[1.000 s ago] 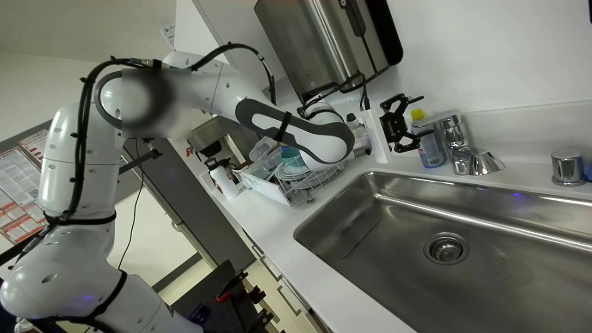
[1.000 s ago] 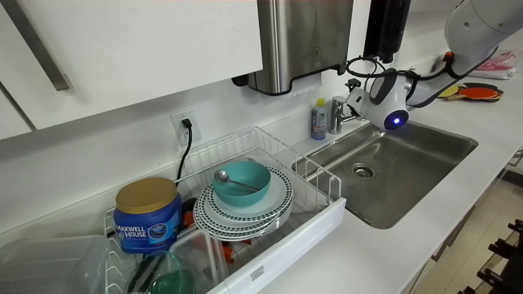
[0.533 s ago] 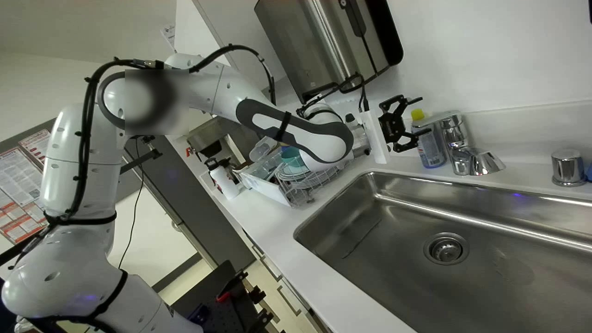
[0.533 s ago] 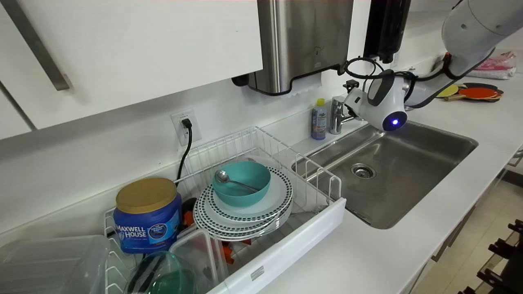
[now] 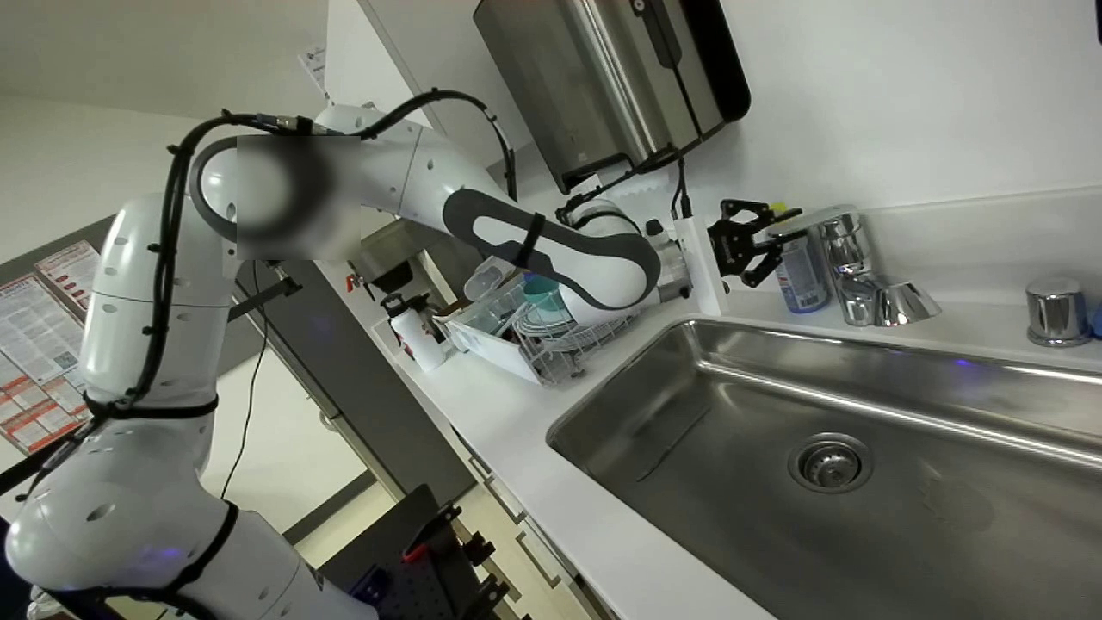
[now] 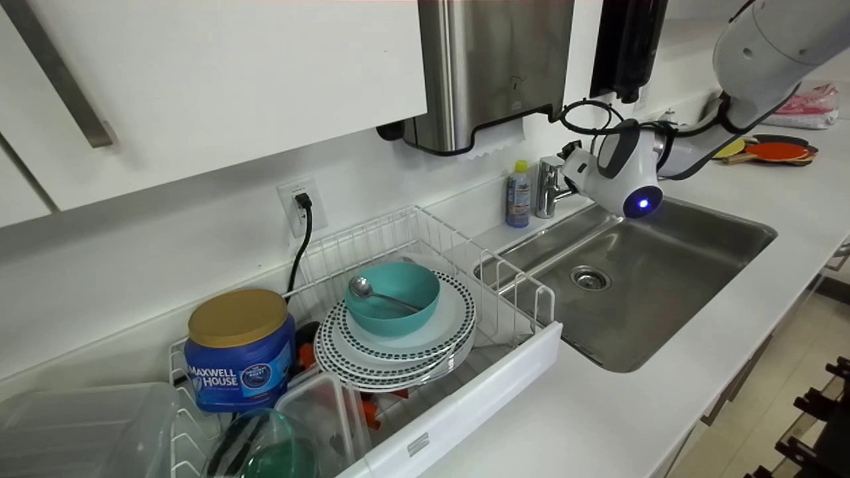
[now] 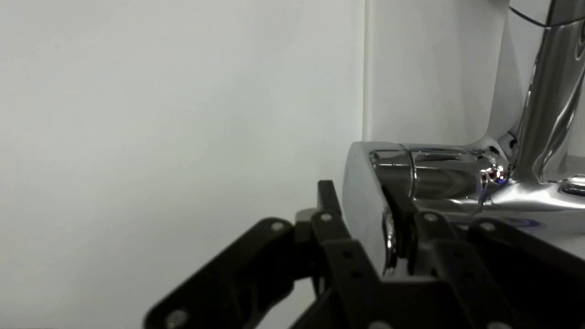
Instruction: Open the tap
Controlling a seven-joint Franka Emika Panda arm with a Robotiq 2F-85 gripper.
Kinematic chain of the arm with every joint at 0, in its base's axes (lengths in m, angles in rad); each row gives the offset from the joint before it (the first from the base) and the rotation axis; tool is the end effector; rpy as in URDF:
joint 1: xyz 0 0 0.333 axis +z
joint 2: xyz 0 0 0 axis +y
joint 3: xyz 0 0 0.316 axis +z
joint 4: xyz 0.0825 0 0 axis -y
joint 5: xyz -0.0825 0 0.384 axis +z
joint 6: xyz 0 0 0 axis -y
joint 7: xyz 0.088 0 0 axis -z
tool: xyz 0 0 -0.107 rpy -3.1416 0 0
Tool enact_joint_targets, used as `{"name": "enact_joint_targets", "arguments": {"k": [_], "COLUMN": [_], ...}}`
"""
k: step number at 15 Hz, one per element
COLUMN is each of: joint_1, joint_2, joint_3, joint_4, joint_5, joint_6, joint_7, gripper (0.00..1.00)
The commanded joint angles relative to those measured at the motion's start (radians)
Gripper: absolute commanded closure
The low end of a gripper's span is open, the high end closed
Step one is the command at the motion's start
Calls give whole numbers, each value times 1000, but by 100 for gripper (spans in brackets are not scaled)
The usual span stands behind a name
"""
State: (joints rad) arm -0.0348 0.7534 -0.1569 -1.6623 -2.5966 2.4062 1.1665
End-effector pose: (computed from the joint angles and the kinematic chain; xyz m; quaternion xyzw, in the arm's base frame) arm 0.6793 -0.1225 0.1803 0.6221 0.4218 0.2867 0.5940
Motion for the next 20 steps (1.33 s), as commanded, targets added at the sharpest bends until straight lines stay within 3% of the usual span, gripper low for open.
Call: {"name": "enact_joint_targets", "arguments": {"k": [1, 6, 13, 14, 17, 18, 20], "joint_1": [34, 56, 32, -82, -155, -121, -144], "joint_2": [-4, -32, -59, -81, -90, -87, -90], "joint_3": [-40, -71, -83, 48, 117, 67, 82], "joint_4": [10, -3, 65, 64, 74, 85, 101], "joint_5": [-9, -12, -11, -11, -5, -11, -10], "joint_6": [26, 80, 298, 293, 344, 380, 424], "joint_7": [38, 102, 113, 24, -19, 20, 15], "gripper": [98, 98, 97, 97, 97, 97, 97]}}
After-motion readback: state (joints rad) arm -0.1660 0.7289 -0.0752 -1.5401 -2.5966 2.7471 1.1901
